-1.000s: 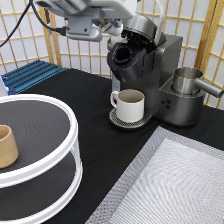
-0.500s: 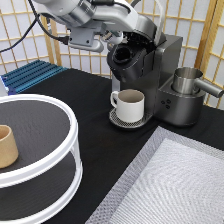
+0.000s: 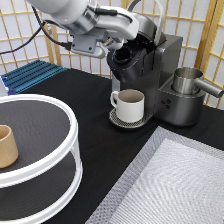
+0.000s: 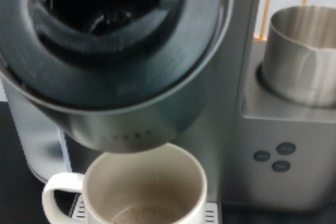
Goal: Make coffee
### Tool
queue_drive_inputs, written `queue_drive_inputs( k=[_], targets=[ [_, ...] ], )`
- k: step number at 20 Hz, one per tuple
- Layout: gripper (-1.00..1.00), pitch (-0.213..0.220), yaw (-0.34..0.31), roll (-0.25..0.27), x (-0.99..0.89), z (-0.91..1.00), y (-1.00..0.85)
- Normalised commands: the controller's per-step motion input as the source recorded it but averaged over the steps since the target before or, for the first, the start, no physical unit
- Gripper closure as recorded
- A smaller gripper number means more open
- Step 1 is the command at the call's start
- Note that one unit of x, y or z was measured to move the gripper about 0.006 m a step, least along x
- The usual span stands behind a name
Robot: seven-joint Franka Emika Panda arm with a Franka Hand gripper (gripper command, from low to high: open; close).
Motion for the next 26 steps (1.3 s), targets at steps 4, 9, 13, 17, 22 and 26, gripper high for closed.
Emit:
queue_drive_inputs(
  k=[4, 9, 13, 17, 22, 26],
  targets=[
    [1.0, 0.0, -0.031, -0.08, 0.16, -0.01, 0.4],
    [1.0, 0.0, -0.03, -0.099, 0.25, 0.13, 0.43],
    [1.0, 0.0, -0.025, -0.065, 0.23, 0.03, 0.23],
    [1.0, 0.0, -0.017, -0.033, 0.08, -0.19, 0.02],
    [1.0, 0.003, -0.003, -0.045, -0.09, -0.04, 0.0],
    [1.0, 0.0, 0.013, -0.035, -0.25, 0.16, 0.0]
  ],
)
